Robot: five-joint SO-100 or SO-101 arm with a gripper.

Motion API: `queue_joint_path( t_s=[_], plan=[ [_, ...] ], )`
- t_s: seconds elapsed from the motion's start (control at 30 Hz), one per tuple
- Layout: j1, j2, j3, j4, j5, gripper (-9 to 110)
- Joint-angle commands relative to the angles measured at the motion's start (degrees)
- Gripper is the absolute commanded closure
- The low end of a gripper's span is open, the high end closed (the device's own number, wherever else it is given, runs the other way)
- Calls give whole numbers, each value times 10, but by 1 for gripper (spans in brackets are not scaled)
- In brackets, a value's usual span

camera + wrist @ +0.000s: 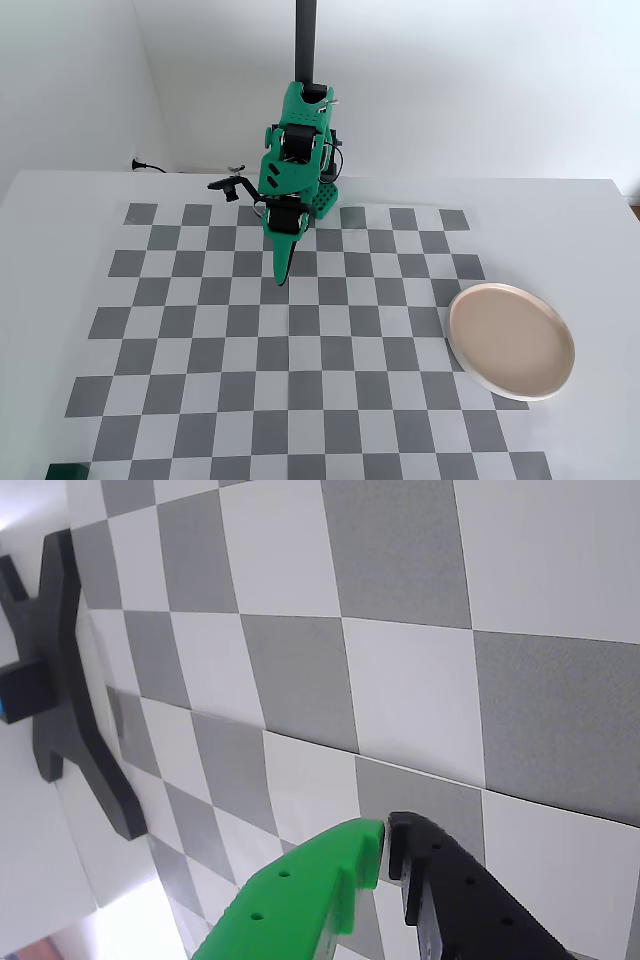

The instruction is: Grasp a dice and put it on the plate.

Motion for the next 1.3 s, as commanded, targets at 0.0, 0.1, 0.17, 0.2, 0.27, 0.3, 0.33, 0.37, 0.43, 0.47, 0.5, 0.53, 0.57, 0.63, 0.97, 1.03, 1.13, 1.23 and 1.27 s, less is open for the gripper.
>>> queue_joint_path(
  t_s=[0.0,0.1,0.17,0.2,0.27,0.3,0.33,0.37,0.43,0.47,0.5,0.53,0.57,0.63,0.97,1.03,1.13,1.23,1.27],
  plan=[
    [-62,8,-9,4,-56,106],
    [-62,8,-9,4,-57,106],
    [-63,8,-9,4,-57,106],
    [-63,8,-9,4,-57,106],
    [-63,8,-9,4,-57,106],
    [-63,8,-9,4,-57,106],
    [-63,8,-9,4,-57,106],
    [-63,8,-9,4,-57,106],
    [-63,8,-9,4,-56,106],
    [-62,8,-9,4,-55,106],
    [-62,8,-9,4,-54,106],
    [-63,8,-9,4,-57,106],
    [-65,8,-9,4,-59,106],
    [-65,8,-9,4,-58,106],
    [-11,8,-9,-36,-82,106],
    [-4,8,-9,-44,-153,106],
    [4,7,-11,-59,-195,106],
    [13,6,-15,-76,-226,106],
    [18,6,-17,-81,-236,106]
  ],
)
